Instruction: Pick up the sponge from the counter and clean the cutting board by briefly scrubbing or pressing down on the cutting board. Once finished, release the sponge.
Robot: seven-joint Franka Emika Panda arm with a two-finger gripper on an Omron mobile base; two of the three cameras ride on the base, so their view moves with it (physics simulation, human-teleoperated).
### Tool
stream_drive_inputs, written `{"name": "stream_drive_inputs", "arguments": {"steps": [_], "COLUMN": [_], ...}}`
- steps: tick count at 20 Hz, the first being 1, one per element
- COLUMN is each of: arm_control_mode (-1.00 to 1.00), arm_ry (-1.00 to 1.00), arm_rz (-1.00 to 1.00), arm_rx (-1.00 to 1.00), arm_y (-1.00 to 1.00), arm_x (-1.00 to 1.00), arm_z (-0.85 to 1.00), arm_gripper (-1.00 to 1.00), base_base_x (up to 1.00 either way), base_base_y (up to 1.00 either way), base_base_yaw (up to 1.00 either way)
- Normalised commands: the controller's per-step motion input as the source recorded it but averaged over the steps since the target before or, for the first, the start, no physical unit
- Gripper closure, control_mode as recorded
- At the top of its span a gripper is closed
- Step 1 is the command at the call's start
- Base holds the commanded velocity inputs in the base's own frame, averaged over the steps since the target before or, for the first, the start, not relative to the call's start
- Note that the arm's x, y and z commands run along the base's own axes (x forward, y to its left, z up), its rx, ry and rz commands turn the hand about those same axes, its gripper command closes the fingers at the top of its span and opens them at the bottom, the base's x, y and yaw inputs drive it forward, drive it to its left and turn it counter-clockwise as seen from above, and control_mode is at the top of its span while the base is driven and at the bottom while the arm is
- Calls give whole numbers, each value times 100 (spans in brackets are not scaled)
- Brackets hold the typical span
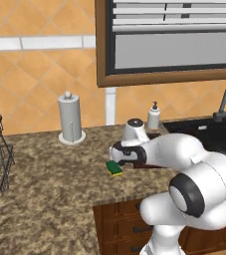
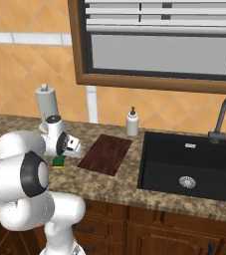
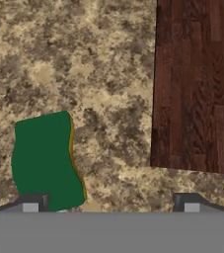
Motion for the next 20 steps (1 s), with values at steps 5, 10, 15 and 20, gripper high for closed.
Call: {"name": "stream_drive_inputs", "arguments": {"steps": [5,10,15,20], "arm_control_mode": [-100,-100,-100,-100], "arm_ry": [0,0,0,0], "arm_rz": [0,0,0,0], "arm_rx": [0,0,0,0], "arm_y": [-72,-61,-23,0], "arm_x": [-26,-30,-52,-81], "arm_z": [47,48,54,63], "arm_gripper": [-100,-100,-100,-100], "base_base_x": [0,0,0,0], "base_base_y": [0,0,0,0], "base_base_yaw": [0,0,0,0]}}
